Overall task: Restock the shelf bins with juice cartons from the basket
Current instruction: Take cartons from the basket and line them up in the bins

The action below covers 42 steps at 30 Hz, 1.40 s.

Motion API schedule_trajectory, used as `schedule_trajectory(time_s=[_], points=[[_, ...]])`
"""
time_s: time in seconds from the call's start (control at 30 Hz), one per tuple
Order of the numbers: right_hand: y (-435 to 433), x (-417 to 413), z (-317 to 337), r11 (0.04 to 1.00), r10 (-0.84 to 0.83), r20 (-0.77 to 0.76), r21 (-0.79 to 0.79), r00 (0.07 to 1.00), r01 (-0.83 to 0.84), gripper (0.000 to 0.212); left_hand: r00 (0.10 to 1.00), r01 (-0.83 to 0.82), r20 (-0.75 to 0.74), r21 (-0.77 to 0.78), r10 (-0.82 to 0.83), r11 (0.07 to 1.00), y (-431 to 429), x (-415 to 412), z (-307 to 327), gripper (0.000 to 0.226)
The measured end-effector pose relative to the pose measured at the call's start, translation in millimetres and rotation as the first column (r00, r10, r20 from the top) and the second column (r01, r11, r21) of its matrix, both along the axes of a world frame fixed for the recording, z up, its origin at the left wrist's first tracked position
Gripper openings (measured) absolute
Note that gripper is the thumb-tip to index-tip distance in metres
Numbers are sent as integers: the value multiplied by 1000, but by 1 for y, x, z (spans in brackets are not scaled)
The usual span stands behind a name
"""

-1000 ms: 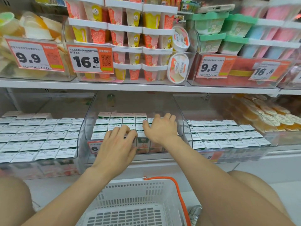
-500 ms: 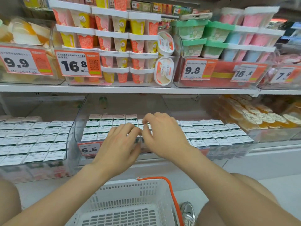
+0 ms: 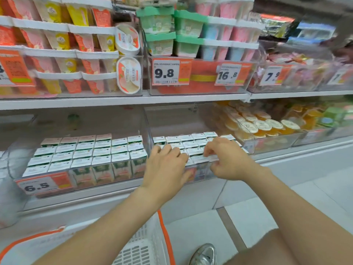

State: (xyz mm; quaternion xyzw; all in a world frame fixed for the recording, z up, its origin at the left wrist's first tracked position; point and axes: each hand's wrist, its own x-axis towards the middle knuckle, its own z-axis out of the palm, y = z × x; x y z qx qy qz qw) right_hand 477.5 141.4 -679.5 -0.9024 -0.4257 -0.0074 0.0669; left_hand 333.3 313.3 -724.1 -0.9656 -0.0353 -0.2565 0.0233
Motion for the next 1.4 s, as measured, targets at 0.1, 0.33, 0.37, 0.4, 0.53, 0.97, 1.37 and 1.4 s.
schedule_trajectory(time_s=[0.1, 0.33, 0.37, 0.4, 0.53, 0.97, 1.37, 1.4], points=[[-22, 11, -13, 999, 51, 56, 11, 997, -52, 29, 998, -44, -37, 20, 45, 999, -3, 4, -8, 28], [-18, 14, -35, 981, 144, 232, 95, 962, -170, 31, 994, -91, -59, 91, 97, 992, -1, -3, -17, 41], [-18, 13, -37, 978, 153, 259, 97, 954, -184, 33, 992, -105, -66, 102, 112, 989, -1, -3, -18, 43], [-19, 12, -39, 975, 161, 285, 101, 945, -197, 36, 990, -119, -69, 110, 127, 987, -2, -2, -18, 45], [-16, 12, -41, 973, 160, 328, 108, 931, -205, 37, 984, -148, -82, 117, 158, 982, -1, 0, -18, 50], [32, 46, -28, 989, 136, 364, 2, 921, -147, 32, 980, -181, -56, 162, 193, 970, 41, 35, -4, 45], [48, 21, -4, 999, 2, 239, -35, 971, 6, 30, 998, -48, 49, 144, 41, 988, 47, 5, 0, 59], [55, 15, 1, 1000, -10, 248, 26, 969, 4, 34, 996, -70, 69, 127, 61, 989, 54, 0, 4, 70]])
